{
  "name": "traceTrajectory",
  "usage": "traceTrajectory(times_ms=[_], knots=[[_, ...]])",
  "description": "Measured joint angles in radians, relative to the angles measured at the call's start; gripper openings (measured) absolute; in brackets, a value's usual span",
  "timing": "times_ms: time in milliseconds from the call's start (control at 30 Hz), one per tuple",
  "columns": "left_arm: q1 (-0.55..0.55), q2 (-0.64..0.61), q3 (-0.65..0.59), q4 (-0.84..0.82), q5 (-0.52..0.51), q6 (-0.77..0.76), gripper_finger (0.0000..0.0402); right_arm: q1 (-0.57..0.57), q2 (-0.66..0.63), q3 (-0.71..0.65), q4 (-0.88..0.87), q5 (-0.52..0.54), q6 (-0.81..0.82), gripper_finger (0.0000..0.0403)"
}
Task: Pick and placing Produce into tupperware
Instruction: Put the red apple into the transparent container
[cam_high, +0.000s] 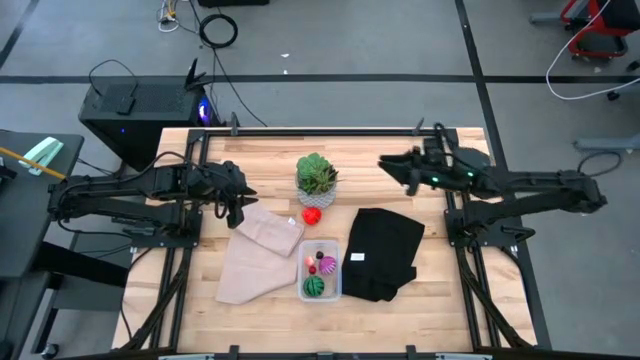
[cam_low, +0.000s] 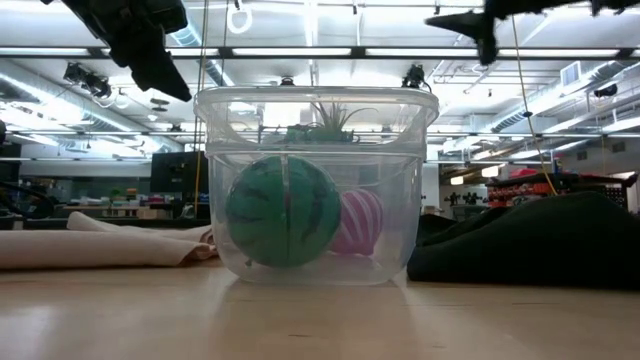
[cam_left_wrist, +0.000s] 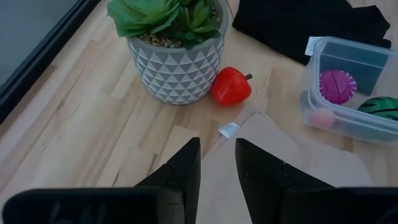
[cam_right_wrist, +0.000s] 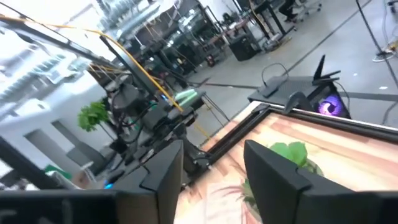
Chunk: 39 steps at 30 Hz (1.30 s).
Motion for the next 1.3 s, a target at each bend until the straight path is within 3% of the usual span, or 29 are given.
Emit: traceTrajectory(times_ms=[133, 267, 333, 433, 533, 700, 933, 1167, 1300], knots=[[0.000, 0.000, 0.000, 0.006, -0.007, 0.000, 0.0107, 0.000, -0.136, -0.111, -0.016, -0.020, -0.004, 0.0134], [0.000, 0.000, 0.000, 0.025, -0.007, 0.019, 0.0107, 0.000, -0.240, -0.211, -0.023, -0.034, -0.019, 0.0039], [0.000, 0.000, 0.000, 0.040, -0.007, 0.043, 0.0107, 0.000, -0.277, -0.253, -0.025, -0.051, -0.020, 0.0012], [-0.001, 0.000, 0.000, 0.054, -0.007, 0.078, 0.0107, 0.000, -0.313, -0.300, -0.027, -0.089, -0.017, 0.0007], [-0.001, 0.000, 0.000, 0.074, -0.008, 0.123, 0.0107, 0.001, -0.317, -0.323, -0.034, -0.207, -0.102, 0.0005], [0.000, 0.000, 0.000, 0.091, -0.007, 0.178, 0.0107, 0.009, -0.300, -0.326, -0.179, -0.340, -0.164, 0.0003], [0.000, 0.041, 0.000, 0.090, -0.007, 0.164, 0.0107, 0.036, -0.289, -0.327, -0.357, -0.357, -0.189, 0.0002], [-0.005, 0.176, 0.000, 0.132, -0.006, -0.262, 0.0107, 0.035, -0.289, -0.327, -0.368, -0.289, -0.146, 0.0002], [-0.040, 0.249, 0.000, 0.213, -0.003, -0.430, 0.0107, 0.035, -0.289, -0.327, -0.368, -0.284, -0.131, 0.0001]])
